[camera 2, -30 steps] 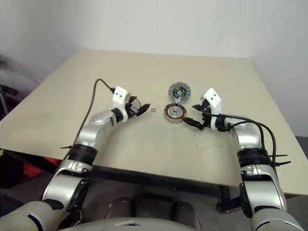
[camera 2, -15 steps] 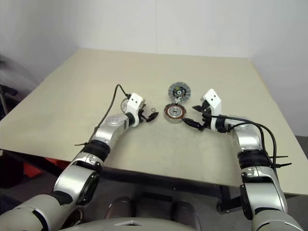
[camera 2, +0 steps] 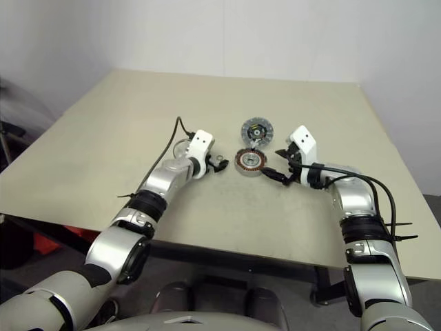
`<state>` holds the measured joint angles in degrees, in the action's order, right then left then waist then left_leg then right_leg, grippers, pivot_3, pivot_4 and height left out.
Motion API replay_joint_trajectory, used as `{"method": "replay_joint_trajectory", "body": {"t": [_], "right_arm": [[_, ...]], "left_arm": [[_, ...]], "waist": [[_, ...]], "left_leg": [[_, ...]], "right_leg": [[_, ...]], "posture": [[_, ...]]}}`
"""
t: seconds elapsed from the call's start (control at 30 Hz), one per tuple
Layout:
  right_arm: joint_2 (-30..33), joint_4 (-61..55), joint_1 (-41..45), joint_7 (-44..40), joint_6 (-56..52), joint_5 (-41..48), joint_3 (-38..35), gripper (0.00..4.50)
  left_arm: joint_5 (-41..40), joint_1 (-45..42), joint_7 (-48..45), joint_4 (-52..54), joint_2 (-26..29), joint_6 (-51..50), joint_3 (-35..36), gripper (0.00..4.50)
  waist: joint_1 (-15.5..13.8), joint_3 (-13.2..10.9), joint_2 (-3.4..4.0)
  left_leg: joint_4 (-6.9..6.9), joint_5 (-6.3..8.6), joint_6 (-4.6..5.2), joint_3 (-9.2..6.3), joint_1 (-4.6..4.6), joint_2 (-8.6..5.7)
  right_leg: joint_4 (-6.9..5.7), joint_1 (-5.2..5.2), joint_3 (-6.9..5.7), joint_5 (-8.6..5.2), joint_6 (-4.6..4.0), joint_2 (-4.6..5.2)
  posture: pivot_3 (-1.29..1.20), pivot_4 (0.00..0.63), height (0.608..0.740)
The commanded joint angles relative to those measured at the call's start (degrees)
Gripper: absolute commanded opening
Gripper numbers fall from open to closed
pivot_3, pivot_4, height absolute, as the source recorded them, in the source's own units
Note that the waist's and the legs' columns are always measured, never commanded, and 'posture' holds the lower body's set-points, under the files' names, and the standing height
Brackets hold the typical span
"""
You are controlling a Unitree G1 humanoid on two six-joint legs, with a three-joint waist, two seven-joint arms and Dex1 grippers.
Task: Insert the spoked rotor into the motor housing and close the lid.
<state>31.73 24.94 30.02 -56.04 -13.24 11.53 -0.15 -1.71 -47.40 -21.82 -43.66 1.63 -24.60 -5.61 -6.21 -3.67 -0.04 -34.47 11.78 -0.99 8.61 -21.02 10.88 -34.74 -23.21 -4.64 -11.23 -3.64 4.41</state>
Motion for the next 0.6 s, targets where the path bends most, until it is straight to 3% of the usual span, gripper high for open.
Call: {"method": "replay_joint_trajectory", "body": {"t": [0.03, 0.23, 0.6], "right_arm": [[0.13, -2.63, 1.11, 0.31, -0.24, 1.60, -1.63, 4.50], [0.03, -3.93, 0.97, 0.77, -1.13, 1.82, -1.71, 4.50], [-0.15, -5.01, 1.00, 2.01, -1.69, 1.84, -2.04, 4.50]], "left_arm": [[-1.22, -1.84, -1.53, 1.51, -0.23, -2.63, 0.73, 4.46], [-0.35, -1.47, -3.12, 1.99, -0.47, -1.15, -0.36, 4.46], [5.86, -3.45, 0.41, -8.75, 0.42, 16.49, -2.94, 4.46]], "waist": [[-0.01, 0.00, 0.00], [-0.16, 0.00, 0.00], [-1.06, 0.00, 0.00]], "left_leg": [[0.00, 0.00, 0.00, 0.00, 0.00, -0.01], [0.00, 0.00, 0.01, 0.00, 0.00, -0.01], [-0.01, 0.01, 0.03, -0.02, 0.02, -0.02]], "right_leg": [[0.00, 0.00, 0.00, 0.00, 0.00, 0.01], [0.00, 0.00, 0.00, 0.00, 0.00, 0.01], [0.04, 0.00, -0.02, 0.00, 0.02, 0.02]], "posture": [[0.00, 0.000, 0.740], [0.00, 0.000, 0.740], [0.00, 0.000, 0.740]]}}
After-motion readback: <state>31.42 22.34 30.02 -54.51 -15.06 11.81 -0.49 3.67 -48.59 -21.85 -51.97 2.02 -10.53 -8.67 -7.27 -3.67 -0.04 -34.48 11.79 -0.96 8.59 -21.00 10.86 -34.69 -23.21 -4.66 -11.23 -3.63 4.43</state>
